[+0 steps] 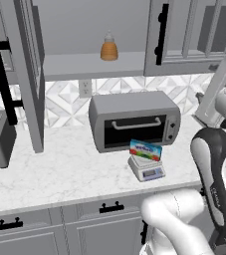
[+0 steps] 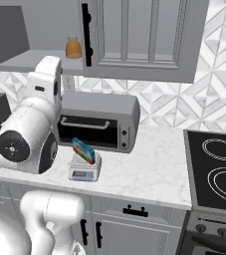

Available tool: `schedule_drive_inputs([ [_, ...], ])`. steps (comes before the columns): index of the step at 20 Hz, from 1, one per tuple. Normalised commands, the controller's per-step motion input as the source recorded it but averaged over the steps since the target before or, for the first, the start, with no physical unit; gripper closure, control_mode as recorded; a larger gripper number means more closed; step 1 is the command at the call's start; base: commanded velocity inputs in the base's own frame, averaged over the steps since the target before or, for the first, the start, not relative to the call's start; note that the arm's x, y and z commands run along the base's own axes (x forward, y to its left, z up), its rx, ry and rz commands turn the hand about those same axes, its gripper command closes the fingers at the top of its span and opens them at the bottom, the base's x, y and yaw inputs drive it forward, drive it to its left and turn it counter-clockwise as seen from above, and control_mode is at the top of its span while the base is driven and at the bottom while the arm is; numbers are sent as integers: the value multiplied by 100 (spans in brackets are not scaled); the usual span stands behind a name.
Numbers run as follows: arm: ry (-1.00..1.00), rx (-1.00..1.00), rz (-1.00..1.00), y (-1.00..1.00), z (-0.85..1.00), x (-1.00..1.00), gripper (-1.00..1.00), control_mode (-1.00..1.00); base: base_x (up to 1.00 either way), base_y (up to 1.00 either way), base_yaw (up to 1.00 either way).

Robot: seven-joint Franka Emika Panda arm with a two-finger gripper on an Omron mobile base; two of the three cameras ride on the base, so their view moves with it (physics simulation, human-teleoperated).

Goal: Pick the boxed food and place it on the digital scale for weighing, and close the cabinet.

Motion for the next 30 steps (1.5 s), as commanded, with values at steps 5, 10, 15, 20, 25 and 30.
schedule_drive_inputs([
  [5, 2, 0, -4, 91, 0, -84, -100, -100, 0, 0, 0],
  [10, 4, -8, 0, 84, 1, -66, -100, -100, 0, 0, 0],
  [15, 3, -15, 0, 52, 0, -50, -100, -100, 0, 0, 0],
  [20, -1, -14, 0, 49, 0, -58, -100, -100, 0, 0, 0],
  [25, -5, -9, 0, 63, 0, -78, -100, -100, 0, 0, 0],
  [30, -2, -3, 0, 94, -4, -56, -100, -100, 0, 0, 0],
])
